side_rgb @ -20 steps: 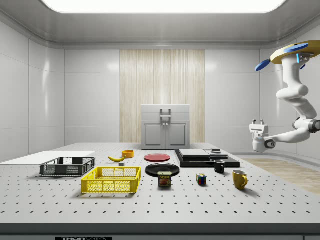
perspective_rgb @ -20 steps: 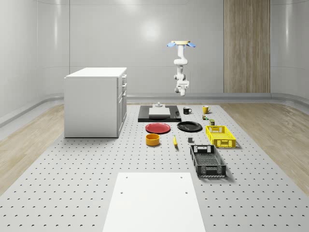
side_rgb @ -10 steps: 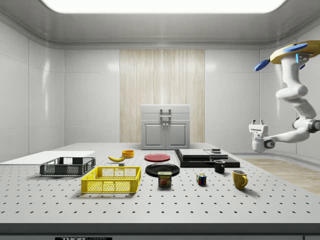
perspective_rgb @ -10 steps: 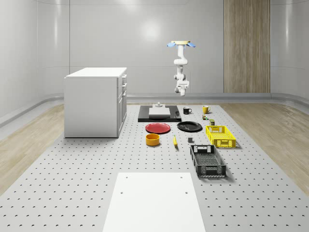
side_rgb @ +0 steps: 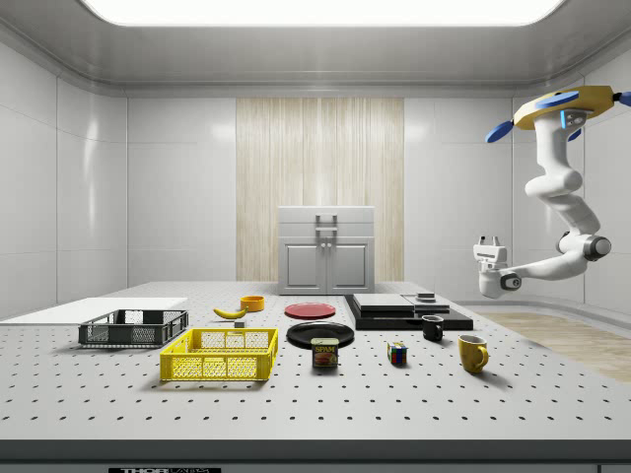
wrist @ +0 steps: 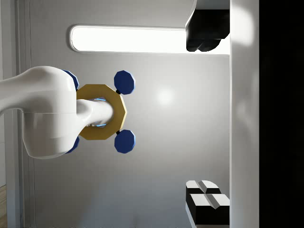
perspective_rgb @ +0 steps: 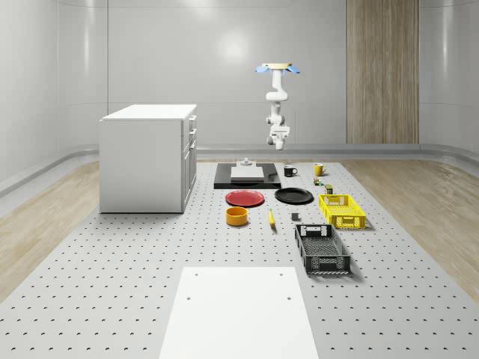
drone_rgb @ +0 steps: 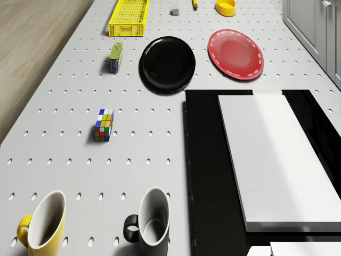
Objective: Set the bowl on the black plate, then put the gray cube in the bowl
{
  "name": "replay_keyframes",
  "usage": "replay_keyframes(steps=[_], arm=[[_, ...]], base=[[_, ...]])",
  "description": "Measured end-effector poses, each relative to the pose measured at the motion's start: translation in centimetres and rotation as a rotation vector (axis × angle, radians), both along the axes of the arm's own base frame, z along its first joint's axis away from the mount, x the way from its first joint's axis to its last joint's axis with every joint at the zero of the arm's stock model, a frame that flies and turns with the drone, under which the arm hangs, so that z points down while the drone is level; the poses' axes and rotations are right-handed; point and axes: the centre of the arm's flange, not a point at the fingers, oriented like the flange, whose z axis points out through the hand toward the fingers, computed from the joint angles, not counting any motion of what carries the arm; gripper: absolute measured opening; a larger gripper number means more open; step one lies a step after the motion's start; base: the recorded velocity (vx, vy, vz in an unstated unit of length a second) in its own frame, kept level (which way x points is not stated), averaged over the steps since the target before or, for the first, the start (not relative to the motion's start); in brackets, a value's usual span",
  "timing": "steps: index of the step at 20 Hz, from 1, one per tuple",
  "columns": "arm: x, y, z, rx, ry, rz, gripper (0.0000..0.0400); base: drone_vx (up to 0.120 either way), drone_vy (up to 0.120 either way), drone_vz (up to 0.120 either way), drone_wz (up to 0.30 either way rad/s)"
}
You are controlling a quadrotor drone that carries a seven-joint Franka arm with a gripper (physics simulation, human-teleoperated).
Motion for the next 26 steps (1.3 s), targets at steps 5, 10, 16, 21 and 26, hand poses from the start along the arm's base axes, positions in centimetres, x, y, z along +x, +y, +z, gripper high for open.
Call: replay_keyframes(steps=[5, 10, 16, 21, 26], arm=[[0.0, 0.3, 0.0, -0.032, -0.004, -0.001, 0.04], [-0.1, 1.1, -0.1, -0.106, -0.007, -0.003, 0.04], [-0.1, 3.2, -0.6, -0.332, -0.012, -0.009, 0.04], [-0.1, 6.9, -3.0, -0.772, -0.013, -0.02, 0.04], [0.2, 9.6, -10.0, -1.541, -0.011, -0.042, 0.04]], base=[[0.12, -0.12, 0.0, 0.0], [0.12, -0.12, 0.0, 0.0], [0.12, -0.12, 0.0, 0.0], [0.12, -0.12, 0.0, 0.0], [0.12, -0.12, 0.0, 0.0]])
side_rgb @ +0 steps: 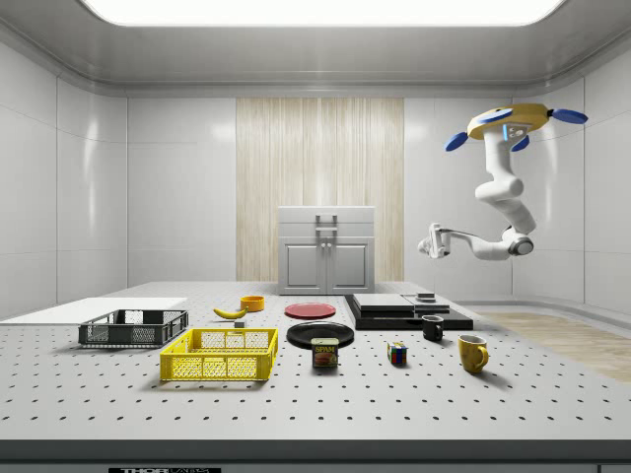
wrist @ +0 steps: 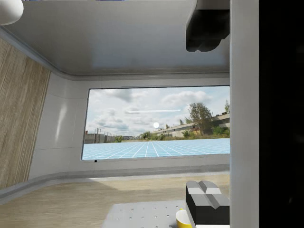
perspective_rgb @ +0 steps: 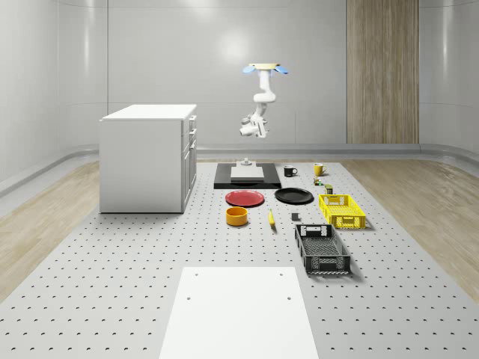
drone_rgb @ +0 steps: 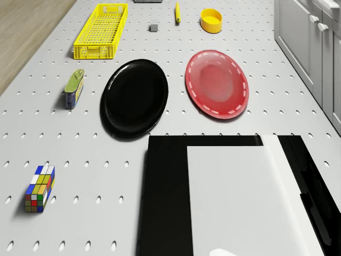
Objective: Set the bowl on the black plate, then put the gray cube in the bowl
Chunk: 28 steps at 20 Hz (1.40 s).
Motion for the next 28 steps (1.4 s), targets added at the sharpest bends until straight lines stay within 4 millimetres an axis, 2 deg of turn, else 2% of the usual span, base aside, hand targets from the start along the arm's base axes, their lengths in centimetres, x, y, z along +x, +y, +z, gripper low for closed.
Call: replay_keyframes(steps=[2, 5, 7, 10, 13, 17, 21, 28], arm=[[0.1, -0.6, -3.3, -0.344, 0.0, -0.013, 0.04], [0.2, -2.9, -7.0, -0.789, 0.0, -0.029, 0.04], [0.3, -4.6, -8.4, -1.011, 0.001, -0.037, 0.04], [0.3, -6.7, -9.4, -1.241, 0.003, -0.043, 0.04], [0.3, -8.0, -9.8, -1.379, 0.005, -0.046, 0.04], [0.3, -9.0, -10.0, -1.479, 0.007, -0.047, 0.04], [0.3, -9.4, -10.0, -1.528, 0.008, -0.047, 0.04], [0.3, -9.8, -10.1, -1.561, 0.009, -0.047, 0.04]], base=[[0.12, -0.12, 0.0, 0.0], [0.12, -0.12, 0.0, 0.0], [0.12, -0.12, -0.1, 0.0], [0.12, -0.12, -0.12, 0.0], [0.12, -0.08, -0.12, 0.0], [0.12, -0.11, -0.12, 0.0], [0.12, 0.0, -0.12, 0.0], [0.12, -0.114, -0.12, 0.0]])
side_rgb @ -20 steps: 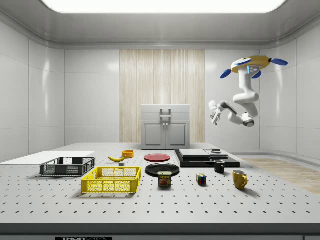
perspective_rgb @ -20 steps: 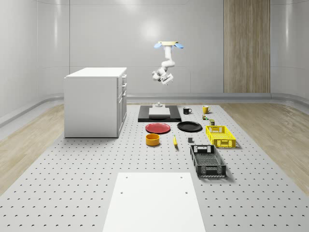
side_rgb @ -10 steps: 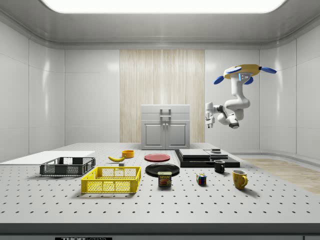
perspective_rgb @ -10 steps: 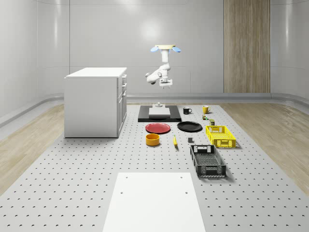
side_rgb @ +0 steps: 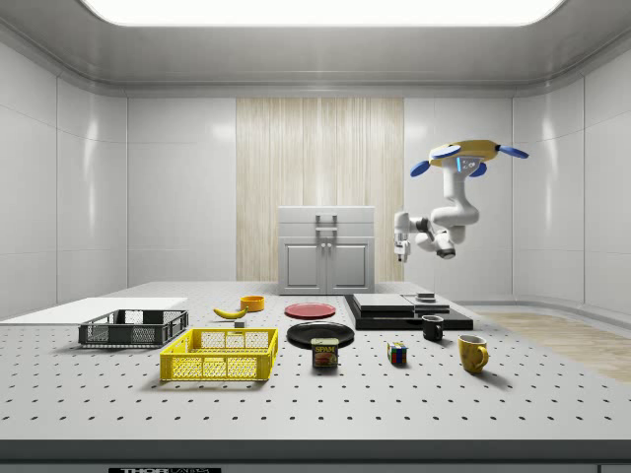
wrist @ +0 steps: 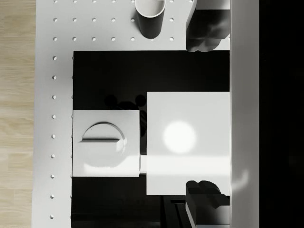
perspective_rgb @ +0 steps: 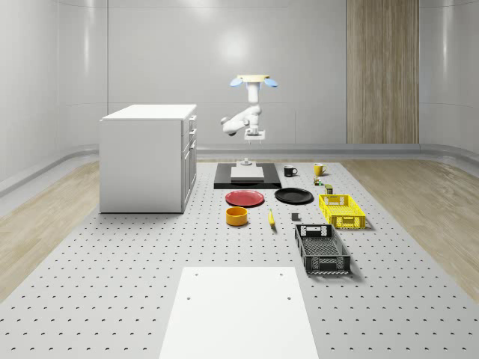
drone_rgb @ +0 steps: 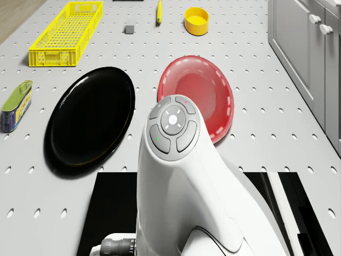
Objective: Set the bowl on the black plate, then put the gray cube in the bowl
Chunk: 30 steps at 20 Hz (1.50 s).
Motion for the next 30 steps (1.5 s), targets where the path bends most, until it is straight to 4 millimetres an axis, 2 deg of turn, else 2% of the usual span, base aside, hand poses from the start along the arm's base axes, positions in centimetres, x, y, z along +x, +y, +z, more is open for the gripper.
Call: replay_keyframes(steps=[5, 10, 14, 21, 26, 30], arm=[[0.0, -0.08, 0.0, -0.008, 0.0, 0.0, 0.04], [0.0, -0.1, -0.01, -0.011, 0.0, 0.0, 0.04], [0.0, -0.11, -0.01, -0.012, 0.001, 0.0, 0.04], [0.0, -0.12, -0.01, -0.013, 0.001, 0.0, 0.04], [0.0, -0.12, -0.01, -0.013, 0.001, 0.0, 0.04], [0.0, -0.12, -0.01, -0.013, 0.001, 0.0, 0.04]], base=[[0.12, -0.016, -0.12, 0.0], [0.12, -0.12, -0.12, 0.0], [0.12, -0.01, -0.12, 0.0], [0.12, 0.0, 0.0, 0.0], [0.12, 0.0, -0.064, 0.0], [0.12, -0.09, 0.0, 0.0]])
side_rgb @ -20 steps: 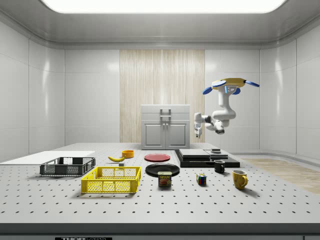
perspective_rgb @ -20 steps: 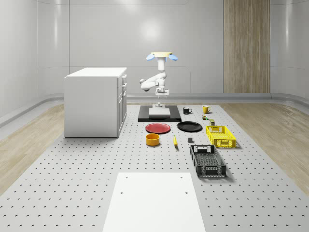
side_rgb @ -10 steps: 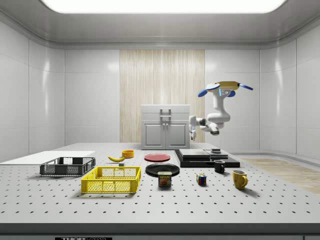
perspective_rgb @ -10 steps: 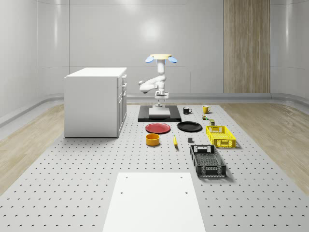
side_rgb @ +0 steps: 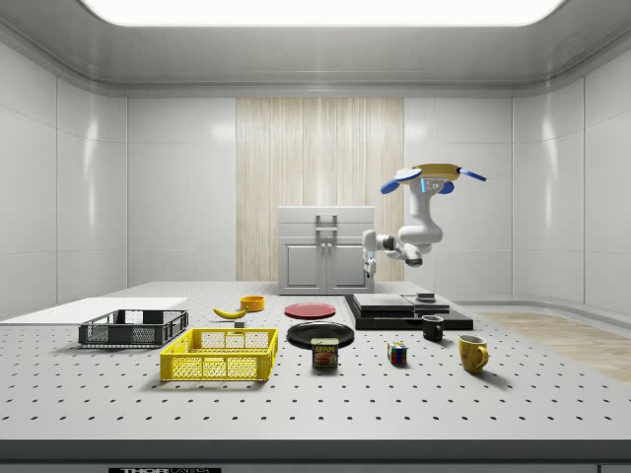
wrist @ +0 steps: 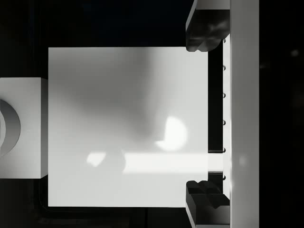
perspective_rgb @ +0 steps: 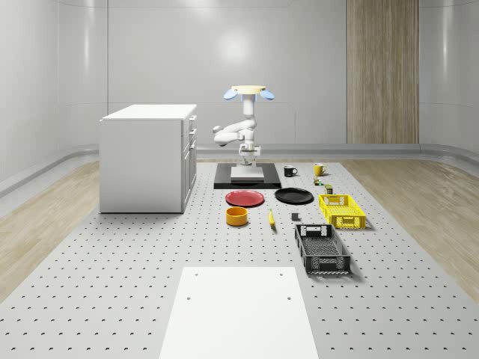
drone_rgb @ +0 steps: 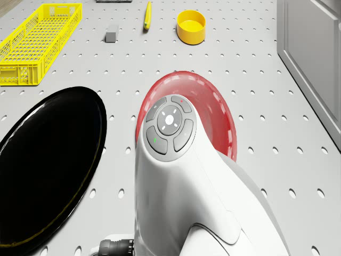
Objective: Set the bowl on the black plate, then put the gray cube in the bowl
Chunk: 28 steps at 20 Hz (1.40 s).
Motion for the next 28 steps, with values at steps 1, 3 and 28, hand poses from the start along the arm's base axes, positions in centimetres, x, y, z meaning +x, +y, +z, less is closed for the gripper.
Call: replay_keyframes(steps=[1, 3, 28], arm=[[0.0, 0.0, 0.0, 0.0, 0.0, 0.0, 0.04], [0.0, 0.0, 0.0, 0.0, 0.0, 0.0, 0.04], [0.0, 0.01, 0.0, 0.0, 0.0, 0.0, 0.04]], base=[[0.12, 0.0, 0.0, 0.0], [0.12, 0.0, 0.0, 0.0], [0.12, 0.0, -0.006, 0.0]])
